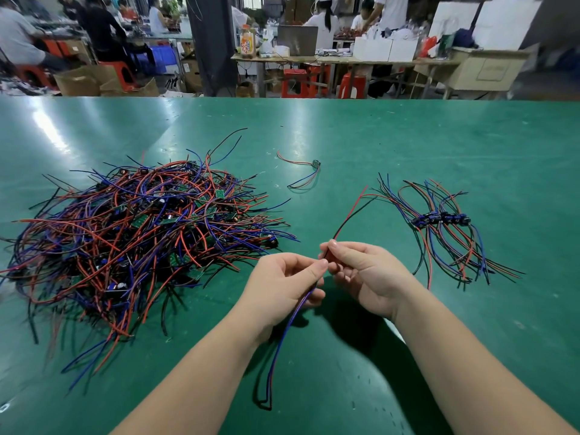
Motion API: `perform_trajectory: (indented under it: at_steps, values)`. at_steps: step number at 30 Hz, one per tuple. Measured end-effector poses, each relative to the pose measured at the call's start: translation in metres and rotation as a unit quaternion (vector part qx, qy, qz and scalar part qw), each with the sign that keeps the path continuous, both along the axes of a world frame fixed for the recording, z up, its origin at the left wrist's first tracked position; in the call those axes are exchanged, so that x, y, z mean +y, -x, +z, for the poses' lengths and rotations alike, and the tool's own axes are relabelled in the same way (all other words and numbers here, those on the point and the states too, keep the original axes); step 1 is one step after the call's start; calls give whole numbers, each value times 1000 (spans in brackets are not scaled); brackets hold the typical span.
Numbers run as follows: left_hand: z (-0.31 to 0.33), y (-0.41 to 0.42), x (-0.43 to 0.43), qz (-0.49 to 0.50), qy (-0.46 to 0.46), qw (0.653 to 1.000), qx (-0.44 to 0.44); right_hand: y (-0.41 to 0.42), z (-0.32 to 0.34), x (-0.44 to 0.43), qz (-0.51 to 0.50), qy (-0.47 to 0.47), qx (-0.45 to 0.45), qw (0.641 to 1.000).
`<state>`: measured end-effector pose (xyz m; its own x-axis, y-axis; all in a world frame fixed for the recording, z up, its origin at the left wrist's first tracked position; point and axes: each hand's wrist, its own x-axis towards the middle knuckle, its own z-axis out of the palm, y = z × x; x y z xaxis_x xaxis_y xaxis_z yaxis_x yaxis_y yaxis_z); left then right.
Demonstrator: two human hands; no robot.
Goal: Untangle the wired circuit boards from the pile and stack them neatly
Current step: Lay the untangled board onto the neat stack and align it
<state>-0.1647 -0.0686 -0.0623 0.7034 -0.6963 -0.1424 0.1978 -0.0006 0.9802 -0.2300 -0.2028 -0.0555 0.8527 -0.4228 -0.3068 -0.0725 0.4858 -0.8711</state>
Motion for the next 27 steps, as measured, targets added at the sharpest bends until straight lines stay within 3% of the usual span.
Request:
perform_trajectory:
  at_steps: [7,11,27]
  values:
    - [-10,2,-2,-21,-68,992,-106,4,15,-20,-114,-89,-39,989]
    - [-11,5,-3,-45,-72,990,-110,11,22,-35,-196,-112,-70,972]
    - [-6,11,-1,-89,-89,985,-122,13,17,-46,-227,-51,7,973]
